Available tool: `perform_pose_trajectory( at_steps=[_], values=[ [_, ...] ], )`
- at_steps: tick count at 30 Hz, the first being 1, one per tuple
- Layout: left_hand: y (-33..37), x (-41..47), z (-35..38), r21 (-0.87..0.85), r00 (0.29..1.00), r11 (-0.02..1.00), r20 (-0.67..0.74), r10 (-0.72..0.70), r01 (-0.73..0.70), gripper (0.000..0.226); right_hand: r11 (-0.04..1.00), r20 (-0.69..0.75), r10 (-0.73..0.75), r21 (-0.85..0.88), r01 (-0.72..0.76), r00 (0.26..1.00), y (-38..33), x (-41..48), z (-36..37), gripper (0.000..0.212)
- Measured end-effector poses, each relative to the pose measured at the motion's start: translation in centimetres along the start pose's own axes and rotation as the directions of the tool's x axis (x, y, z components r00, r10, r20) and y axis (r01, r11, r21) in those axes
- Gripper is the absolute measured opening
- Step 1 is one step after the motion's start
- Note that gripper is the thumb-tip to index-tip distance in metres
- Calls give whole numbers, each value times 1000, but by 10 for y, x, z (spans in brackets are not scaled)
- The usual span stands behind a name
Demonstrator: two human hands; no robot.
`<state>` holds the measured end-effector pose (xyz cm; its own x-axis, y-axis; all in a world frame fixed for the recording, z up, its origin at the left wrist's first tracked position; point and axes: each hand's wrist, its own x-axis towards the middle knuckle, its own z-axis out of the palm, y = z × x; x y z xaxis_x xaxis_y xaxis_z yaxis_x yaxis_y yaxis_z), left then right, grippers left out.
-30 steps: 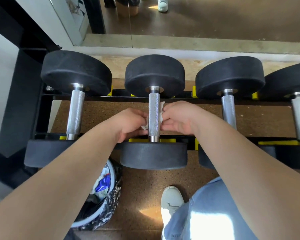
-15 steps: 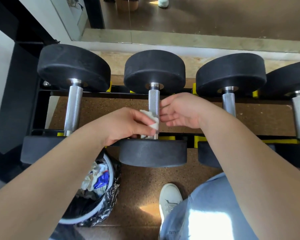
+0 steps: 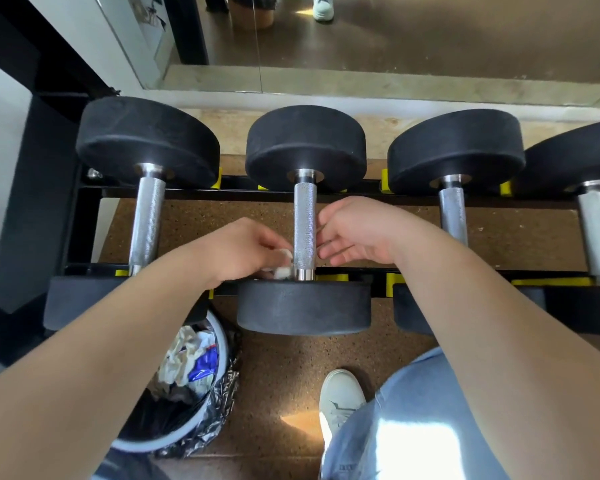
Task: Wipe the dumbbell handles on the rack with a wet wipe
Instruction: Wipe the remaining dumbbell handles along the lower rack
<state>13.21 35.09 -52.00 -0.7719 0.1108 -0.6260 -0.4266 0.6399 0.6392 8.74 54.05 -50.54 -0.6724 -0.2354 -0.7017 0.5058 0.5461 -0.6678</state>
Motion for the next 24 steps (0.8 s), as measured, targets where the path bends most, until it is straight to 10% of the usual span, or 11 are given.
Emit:
perform_pose_trajectory(
  at_steps=[5, 11, 16, 24],
  values=[
    [11, 11, 4, -553, 1000, 833, 28, 1, 15, 30, 1000, -36, -25, 17, 26, 999, -5, 2, 2, 27],
    [7, 0, 6, -264, 996, 962, 76, -53, 71, 30, 998, -74, -35, 41, 38, 997, -6, 2, -1, 24],
    [27, 13, 1, -744, 990, 664, -138, -41, -77, 33, 991, -102, -72, 105, 83, 992, -9, 6, 1, 22],
    [2, -17, 21, -186, 972, 968, -191, 135, -171, 29, 986, -152, -111, 108, 129, 982, -10, 5, -1, 22]
  ],
)
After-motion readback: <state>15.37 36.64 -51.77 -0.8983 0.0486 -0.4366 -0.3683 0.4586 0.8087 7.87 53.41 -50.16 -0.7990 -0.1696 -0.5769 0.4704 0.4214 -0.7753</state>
